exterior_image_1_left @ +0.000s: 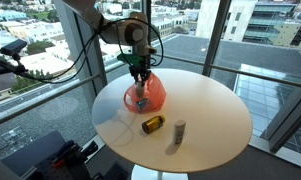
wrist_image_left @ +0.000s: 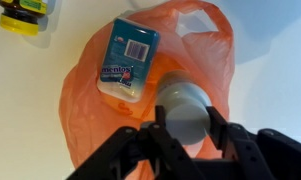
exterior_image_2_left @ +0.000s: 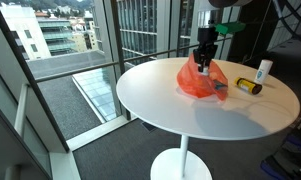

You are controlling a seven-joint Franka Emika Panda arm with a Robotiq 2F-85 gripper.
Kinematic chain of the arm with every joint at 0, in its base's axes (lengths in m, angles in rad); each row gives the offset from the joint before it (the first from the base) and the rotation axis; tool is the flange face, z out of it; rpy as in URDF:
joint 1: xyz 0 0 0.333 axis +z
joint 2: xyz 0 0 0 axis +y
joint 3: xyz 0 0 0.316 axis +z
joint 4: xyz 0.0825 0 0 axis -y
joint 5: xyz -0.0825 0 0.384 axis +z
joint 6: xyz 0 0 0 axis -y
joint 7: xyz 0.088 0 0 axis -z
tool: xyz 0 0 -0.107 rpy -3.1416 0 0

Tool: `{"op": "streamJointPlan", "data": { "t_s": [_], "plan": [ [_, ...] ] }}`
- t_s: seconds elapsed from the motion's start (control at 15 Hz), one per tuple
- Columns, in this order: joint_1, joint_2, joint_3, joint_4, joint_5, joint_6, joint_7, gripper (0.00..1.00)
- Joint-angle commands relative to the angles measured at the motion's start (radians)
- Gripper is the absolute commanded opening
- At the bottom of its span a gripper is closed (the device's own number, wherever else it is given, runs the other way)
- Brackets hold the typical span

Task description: Put the white bottle in the plastic bag

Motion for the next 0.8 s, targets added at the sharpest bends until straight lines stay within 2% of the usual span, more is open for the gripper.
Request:
{"op": "streamJointPlan", "data": {
  "t_s": [0.0, 0.07, 0.13, 0.2, 0.33, 0.47, 0.53, 0.73],
  "plan": [
    [0.005, 0.029, -0.006, 0.036, -0.043, -0.009, 0.024, 0.19],
    [0.005, 0.031, -0.007, 0.036, -0.050, -0.008, 0.023, 0.19],
    [0.004, 0.030, -0.007, 0.032, -0.055, -0.008, 0.021, 0.31],
    [0.003, 0.025, -0.008, 0.027, -0.061, -0.006, 0.019, 0.66],
    [0.000, 0.007, -0.009, 0.014, -0.067, -0.012, 0.011, 0.77],
    [-0.008, -0.019, -0.005, 0.002, -0.061, -0.030, -0.008, 0.94],
    [-0.011, -0.031, -0.004, -0.002, -0.058, -0.039, -0.015, 0.99],
    [-0.028, -0.087, 0.002, -0.021, -0.049, -0.102, -0.064, 1.00]
  ]
}}
